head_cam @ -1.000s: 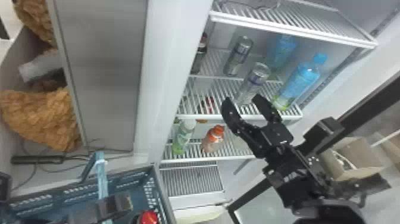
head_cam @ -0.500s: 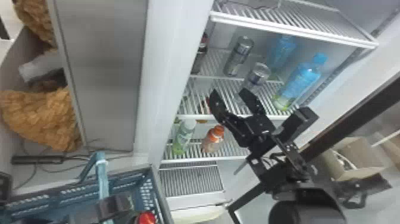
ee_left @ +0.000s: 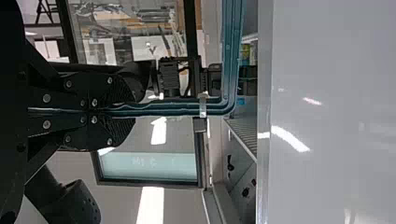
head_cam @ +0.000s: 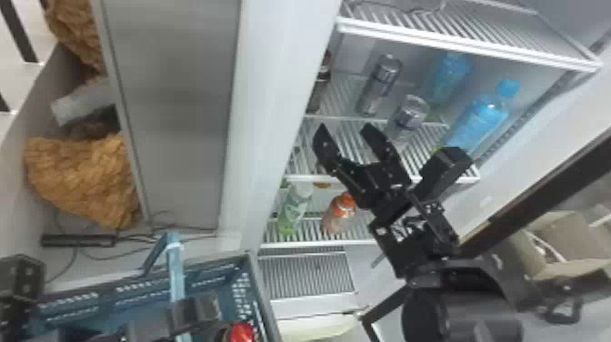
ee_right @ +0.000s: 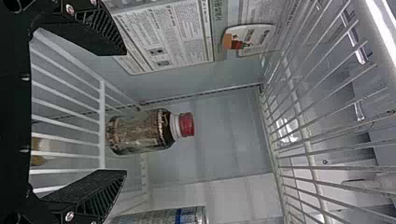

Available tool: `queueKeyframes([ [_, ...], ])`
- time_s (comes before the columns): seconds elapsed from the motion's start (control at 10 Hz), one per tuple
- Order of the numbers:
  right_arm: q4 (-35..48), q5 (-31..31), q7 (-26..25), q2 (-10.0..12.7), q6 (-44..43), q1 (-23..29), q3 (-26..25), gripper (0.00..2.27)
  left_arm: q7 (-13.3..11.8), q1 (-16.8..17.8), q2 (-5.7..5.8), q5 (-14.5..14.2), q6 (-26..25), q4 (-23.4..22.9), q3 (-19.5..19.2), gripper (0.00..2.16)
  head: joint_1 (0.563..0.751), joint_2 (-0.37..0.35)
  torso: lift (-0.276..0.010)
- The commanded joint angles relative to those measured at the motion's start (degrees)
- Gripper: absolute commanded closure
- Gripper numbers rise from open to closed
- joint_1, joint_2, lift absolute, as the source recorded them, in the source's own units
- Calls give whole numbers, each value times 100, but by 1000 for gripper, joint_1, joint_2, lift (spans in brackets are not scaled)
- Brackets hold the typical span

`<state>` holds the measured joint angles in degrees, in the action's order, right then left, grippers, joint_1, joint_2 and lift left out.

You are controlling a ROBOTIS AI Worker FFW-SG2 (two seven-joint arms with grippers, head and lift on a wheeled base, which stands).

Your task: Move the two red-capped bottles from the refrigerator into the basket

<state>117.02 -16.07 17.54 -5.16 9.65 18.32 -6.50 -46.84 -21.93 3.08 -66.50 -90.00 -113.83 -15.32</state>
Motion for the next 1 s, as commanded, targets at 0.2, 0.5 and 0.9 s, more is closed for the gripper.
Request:
queueKeyframes([
  [0.2, -374, 42, -164, -47, -9, -440, 79, 102, 9, 0, 26, -23, -3, -1, 1, 1204, 695, -283, 0],
  [0.5, -937, 76, -199, -117, -93, -989, 285, 101, 9, 28, 35, -23, -3, -1, 24, 1204, 695, -274, 0],
  [0.9, -1443, 99, -366, -117, -93, -1340, 388, 99, 9, 14, 43, -34, -3, -1, 13, 1204, 695, -250, 0],
])
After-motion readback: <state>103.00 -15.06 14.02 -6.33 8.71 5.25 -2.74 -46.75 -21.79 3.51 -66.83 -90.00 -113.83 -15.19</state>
